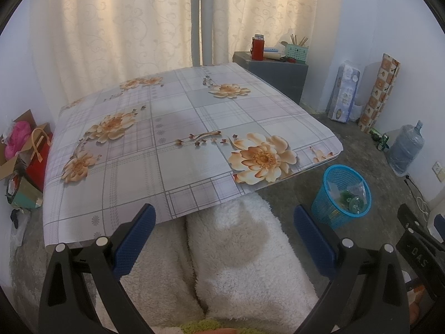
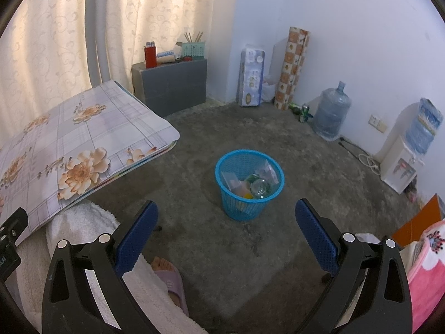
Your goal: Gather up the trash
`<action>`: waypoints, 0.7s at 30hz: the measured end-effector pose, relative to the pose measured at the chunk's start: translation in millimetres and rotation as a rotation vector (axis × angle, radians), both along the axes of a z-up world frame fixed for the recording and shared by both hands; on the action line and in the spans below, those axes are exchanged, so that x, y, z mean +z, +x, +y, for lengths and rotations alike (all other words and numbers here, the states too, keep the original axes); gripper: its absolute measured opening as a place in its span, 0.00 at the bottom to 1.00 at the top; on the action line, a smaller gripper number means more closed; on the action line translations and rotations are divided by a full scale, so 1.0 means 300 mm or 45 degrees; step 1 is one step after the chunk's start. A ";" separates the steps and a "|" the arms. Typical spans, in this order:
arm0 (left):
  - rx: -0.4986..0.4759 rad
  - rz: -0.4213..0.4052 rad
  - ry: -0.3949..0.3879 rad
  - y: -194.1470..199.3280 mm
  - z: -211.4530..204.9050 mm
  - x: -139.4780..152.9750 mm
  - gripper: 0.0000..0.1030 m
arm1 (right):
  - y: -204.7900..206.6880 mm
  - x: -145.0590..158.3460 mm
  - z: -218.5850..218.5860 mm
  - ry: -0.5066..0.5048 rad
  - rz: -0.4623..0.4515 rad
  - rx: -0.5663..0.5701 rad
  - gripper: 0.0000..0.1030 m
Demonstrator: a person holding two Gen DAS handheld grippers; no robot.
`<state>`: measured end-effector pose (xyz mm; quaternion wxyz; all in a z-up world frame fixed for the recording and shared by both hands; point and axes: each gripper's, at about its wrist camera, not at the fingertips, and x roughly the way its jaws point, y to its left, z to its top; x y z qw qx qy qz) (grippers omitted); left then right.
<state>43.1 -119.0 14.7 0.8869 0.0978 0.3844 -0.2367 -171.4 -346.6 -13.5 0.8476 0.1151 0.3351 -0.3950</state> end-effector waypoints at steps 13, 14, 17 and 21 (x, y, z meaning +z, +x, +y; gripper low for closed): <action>-0.021 -0.003 0.001 -0.022 -0.011 -0.001 0.95 | -0.029 0.000 -0.008 0.005 0.002 -0.002 0.92; -0.024 -0.002 0.001 -0.030 -0.012 -0.003 0.95 | -0.036 -0.001 -0.008 0.007 0.002 -0.002 0.92; -0.031 0.005 0.002 -0.012 -0.012 0.004 0.95 | -0.049 0.001 0.000 0.010 0.006 0.000 0.92; -0.029 0.004 0.000 -0.014 -0.012 0.003 0.95 | -0.040 -0.001 -0.012 0.011 0.008 0.003 0.92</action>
